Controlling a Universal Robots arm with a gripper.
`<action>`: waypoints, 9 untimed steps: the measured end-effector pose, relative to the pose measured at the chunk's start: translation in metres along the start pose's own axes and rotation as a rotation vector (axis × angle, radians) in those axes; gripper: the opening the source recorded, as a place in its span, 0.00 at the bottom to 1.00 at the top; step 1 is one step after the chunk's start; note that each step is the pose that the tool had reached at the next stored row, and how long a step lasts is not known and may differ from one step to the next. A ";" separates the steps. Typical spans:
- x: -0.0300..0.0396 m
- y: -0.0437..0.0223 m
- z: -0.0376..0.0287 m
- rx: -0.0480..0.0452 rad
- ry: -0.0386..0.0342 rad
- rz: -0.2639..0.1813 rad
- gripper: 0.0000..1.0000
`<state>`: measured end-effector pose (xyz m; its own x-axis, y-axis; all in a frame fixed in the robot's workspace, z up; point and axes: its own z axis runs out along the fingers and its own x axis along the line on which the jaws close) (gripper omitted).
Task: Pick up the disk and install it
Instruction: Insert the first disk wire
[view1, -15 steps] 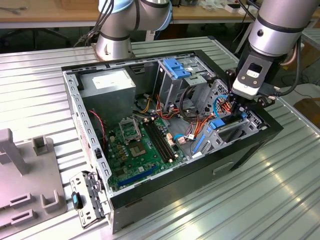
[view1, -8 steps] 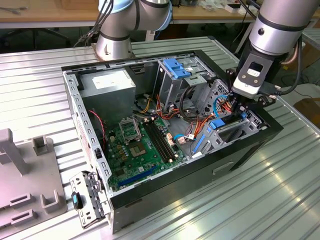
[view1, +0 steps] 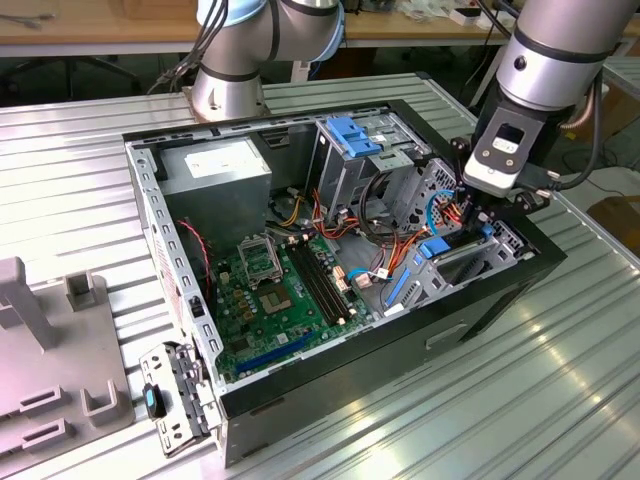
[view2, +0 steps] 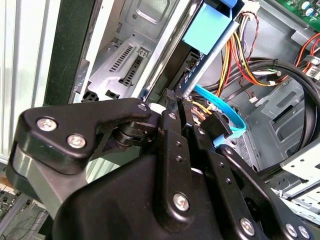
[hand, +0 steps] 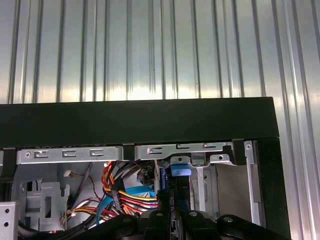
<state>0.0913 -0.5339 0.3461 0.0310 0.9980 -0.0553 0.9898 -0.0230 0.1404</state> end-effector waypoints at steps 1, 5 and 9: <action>0.0000 0.0000 0.0000 0.0000 -0.0001 0.000 0.16; 0.0002 -0.0003 0.0023 0.0000 -0.0002 0.000 0.16; 0.0003 -0.0007 0.0048 0.0003 0.0011 0.000 0.16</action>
<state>0.0913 -0.5339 0.3412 0.0309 0.9981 -0.0542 0.9899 -0.0230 0.1401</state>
